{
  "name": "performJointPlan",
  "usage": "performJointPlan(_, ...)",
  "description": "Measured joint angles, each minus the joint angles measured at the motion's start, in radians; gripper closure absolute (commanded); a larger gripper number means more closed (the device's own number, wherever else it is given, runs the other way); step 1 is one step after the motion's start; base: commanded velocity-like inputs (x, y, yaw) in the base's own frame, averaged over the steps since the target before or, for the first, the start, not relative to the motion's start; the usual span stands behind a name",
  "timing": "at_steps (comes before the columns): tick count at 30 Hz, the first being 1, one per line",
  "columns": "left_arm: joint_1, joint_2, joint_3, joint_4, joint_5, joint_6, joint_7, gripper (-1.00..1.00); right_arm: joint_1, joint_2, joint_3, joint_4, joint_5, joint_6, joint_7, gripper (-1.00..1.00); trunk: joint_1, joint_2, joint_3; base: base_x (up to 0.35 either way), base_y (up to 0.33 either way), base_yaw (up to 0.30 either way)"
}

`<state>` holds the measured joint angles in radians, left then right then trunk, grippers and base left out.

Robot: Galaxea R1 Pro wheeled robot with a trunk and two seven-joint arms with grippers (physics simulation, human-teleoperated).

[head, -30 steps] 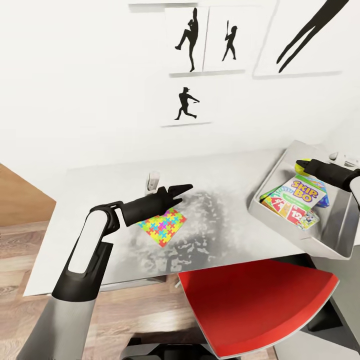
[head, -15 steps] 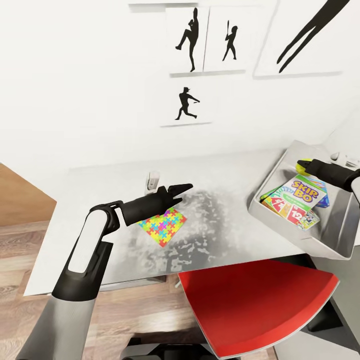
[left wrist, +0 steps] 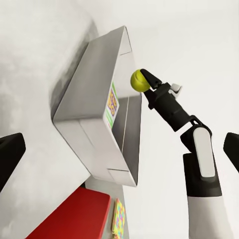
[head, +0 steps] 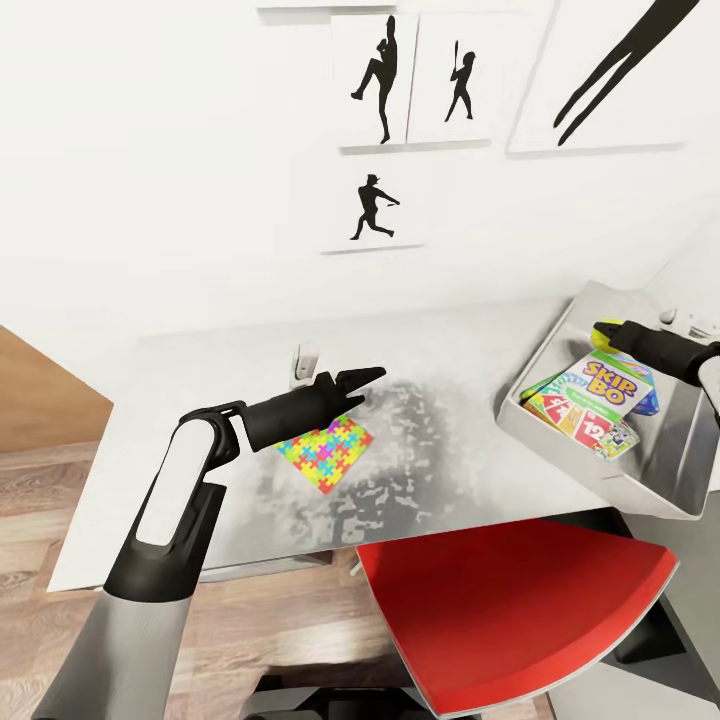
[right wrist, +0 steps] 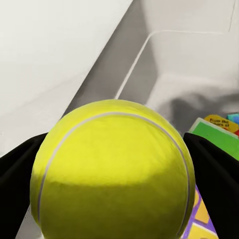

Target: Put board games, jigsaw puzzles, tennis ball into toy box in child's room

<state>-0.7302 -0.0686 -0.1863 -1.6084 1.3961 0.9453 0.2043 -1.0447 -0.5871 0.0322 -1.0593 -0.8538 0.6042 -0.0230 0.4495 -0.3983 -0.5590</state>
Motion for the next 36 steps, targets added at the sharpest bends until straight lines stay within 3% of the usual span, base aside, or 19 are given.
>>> performJointPlan(9,-0.002,0.0,0.0,0.0,0.0,0.0,0.0,-1.0,-0.031,0.004,0.009,0.076,0.005,-0.031,0.117,1.0,0.0,0.0,0.0,0.0,0.0,0.0)
performJointPlan(15,-0.005,0.0,-0.001,0.0,0.0,0.0,0.0,-1.0,-0.05,0.006,0.025,0.107,0.044,-0.044,0.161,1.0,0.0,0.0,0.0,0.0,0.0,0.0)
performJointPlan(28,-0.007,0.0,-0.001,0.0,0.0,0.001,0.0,-1.0,-0.059,0.007,0.033,0.121,0.07,-0.051,0.181,1.0,0.0,0.0,0.0,0.0,0.0,0.0)
performJointPlan(36,-0.01,0.0,-0.001,0.0,0.001,0.001,0.0,-1.0,-0.061,0.021,0.035,0.123,0.073,-0.051,0.183,1.0,0.0,0.0,0.0,0.0,0.0,0.0)
